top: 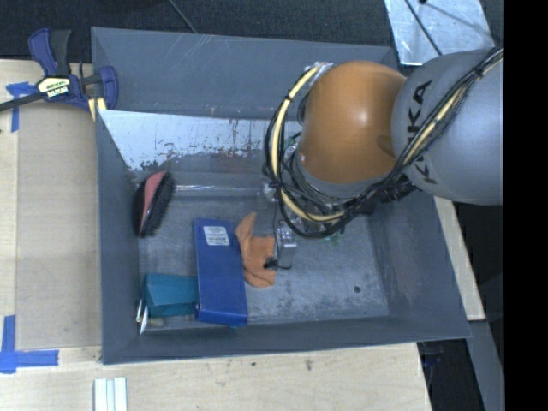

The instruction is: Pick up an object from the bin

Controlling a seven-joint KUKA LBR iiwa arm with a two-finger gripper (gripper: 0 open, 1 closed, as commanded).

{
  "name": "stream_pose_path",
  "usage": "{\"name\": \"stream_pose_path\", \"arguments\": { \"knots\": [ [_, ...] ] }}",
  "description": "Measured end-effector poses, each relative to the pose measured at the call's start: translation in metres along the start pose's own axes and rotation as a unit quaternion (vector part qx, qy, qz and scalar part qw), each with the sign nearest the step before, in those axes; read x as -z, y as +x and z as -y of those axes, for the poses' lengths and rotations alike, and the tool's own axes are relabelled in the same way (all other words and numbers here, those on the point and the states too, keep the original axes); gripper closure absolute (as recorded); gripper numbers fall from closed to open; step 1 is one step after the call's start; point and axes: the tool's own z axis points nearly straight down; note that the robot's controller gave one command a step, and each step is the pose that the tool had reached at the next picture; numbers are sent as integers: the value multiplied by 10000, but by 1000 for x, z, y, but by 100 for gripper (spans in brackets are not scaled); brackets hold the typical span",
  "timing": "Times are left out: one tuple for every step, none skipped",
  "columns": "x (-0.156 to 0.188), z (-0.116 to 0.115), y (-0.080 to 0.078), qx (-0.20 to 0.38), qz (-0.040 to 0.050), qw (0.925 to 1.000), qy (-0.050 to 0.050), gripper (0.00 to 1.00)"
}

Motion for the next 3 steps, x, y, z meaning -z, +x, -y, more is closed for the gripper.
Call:
{"name": "stream_pose_path", "arguments": {
  "knots": [
    [5,0,-2,-11,42,10000,-5,0],
    [-43,27,22,-136,73,9999,-12,0],
    [-82,32,5,221,24,9998,5,0]
  ]
}}
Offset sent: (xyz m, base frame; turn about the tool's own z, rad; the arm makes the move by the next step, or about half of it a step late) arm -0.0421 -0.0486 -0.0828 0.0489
